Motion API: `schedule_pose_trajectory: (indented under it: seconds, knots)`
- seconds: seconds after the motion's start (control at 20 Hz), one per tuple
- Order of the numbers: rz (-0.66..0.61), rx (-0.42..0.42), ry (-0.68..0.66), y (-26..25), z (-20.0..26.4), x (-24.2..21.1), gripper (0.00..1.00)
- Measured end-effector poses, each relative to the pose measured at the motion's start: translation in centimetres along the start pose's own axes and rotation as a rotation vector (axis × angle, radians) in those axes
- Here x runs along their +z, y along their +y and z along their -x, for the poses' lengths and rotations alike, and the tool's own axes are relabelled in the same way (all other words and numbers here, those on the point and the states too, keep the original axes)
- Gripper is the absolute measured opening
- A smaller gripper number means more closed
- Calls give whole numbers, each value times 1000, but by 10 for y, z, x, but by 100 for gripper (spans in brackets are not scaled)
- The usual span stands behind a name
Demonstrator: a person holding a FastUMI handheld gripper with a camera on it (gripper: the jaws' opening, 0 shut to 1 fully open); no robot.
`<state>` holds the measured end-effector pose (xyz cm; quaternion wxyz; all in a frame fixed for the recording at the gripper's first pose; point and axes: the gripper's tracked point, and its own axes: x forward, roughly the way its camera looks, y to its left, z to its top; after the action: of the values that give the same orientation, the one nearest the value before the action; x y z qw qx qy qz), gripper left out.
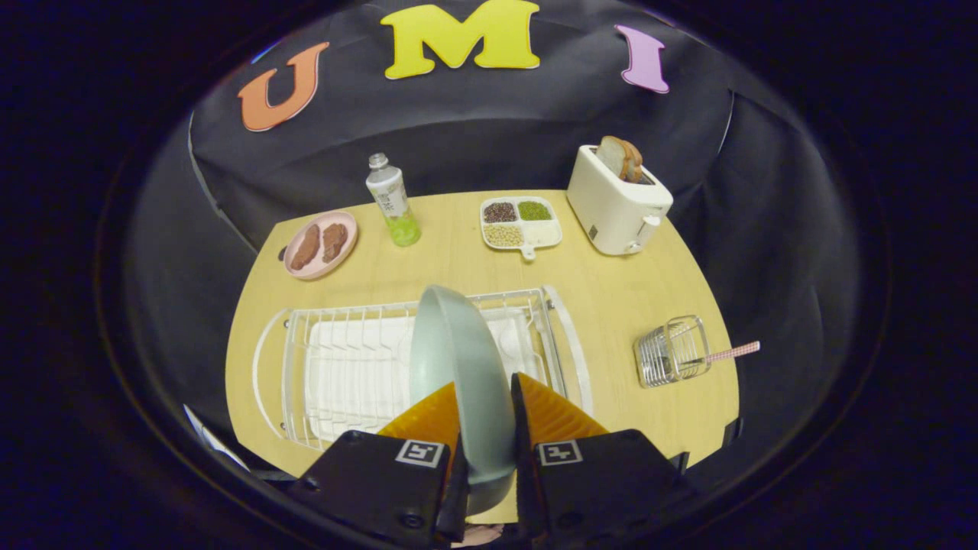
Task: Take the plate from the dish rack, then take the spoon from the basket and place it into the plate.
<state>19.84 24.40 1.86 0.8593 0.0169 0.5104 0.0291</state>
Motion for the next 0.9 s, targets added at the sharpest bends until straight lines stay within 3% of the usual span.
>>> schedule_pose_trajectory:
  seconds: [0.45, 0.9]
  knots:
    - [-138, 219, -17, -52, 33, -118, 31]
    - [-406, 420, 91, -86, -28, -230, 30]
